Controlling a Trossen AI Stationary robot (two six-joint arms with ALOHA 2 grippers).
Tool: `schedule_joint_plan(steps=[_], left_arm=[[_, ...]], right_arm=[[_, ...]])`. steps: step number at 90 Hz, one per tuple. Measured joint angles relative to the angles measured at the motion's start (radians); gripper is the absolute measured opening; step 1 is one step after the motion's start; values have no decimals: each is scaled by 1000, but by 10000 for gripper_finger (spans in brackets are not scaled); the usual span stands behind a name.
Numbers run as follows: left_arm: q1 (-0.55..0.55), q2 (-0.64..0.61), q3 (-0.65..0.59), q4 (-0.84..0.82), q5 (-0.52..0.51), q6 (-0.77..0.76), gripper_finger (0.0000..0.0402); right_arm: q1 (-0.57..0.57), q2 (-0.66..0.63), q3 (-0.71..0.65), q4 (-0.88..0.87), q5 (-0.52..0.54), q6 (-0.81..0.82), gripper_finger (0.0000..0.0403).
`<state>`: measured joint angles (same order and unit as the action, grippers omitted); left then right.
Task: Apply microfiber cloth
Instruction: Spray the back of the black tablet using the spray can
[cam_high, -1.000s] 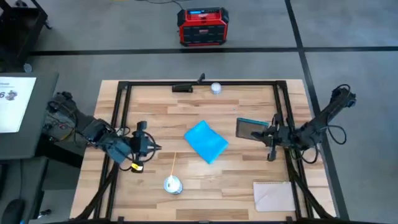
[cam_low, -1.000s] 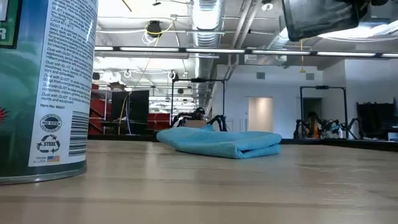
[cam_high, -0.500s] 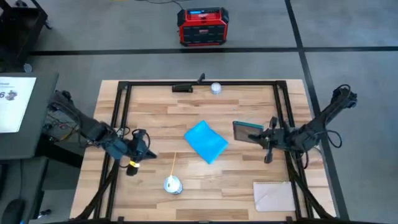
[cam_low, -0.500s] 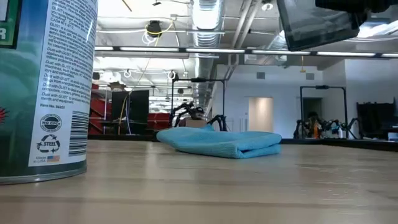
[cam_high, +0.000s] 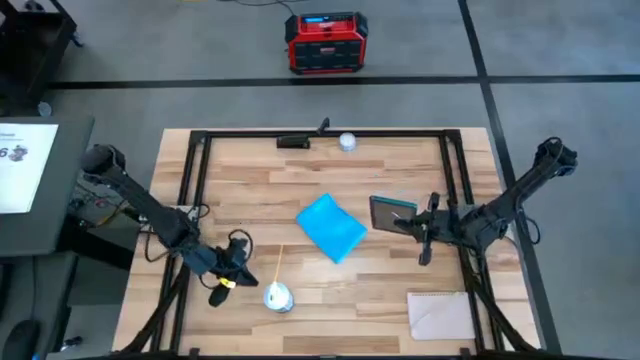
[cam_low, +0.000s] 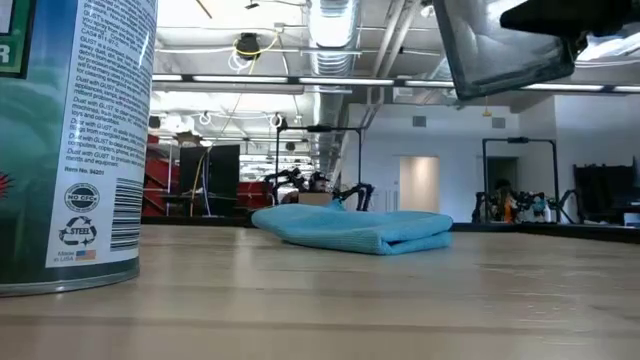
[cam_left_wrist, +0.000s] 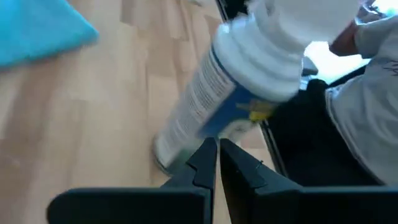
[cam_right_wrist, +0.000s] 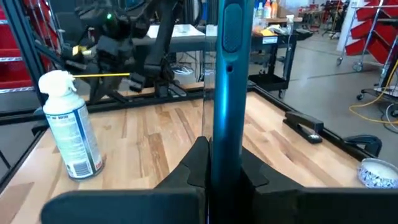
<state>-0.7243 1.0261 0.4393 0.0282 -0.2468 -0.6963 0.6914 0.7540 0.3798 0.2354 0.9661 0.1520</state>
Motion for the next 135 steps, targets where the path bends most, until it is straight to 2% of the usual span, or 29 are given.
schedule_joint_plan(steps=[20, 44, 84, 111, 135], left_arm=[[-59, 97, 0, 120, -57, -72, 0], [-4, 226, 1, 321, -68, 12, 0], [113, 407, 1, 678, 62, 135, 0], [184, 514, 5, 862, 121, 176, 0], [250, 618, 78, 925, 257, 221, 0]], right_arm=[[0, 20, 0, 38, 0, -3, 9], [0, 20, 0, 38, 0, -9, 9], [0, 18, 0, 47, 0, -19, 8], [0, 18, 0, 52, 0, -21, 8], [0, 18, 0, 51, 0, -20, 8]])
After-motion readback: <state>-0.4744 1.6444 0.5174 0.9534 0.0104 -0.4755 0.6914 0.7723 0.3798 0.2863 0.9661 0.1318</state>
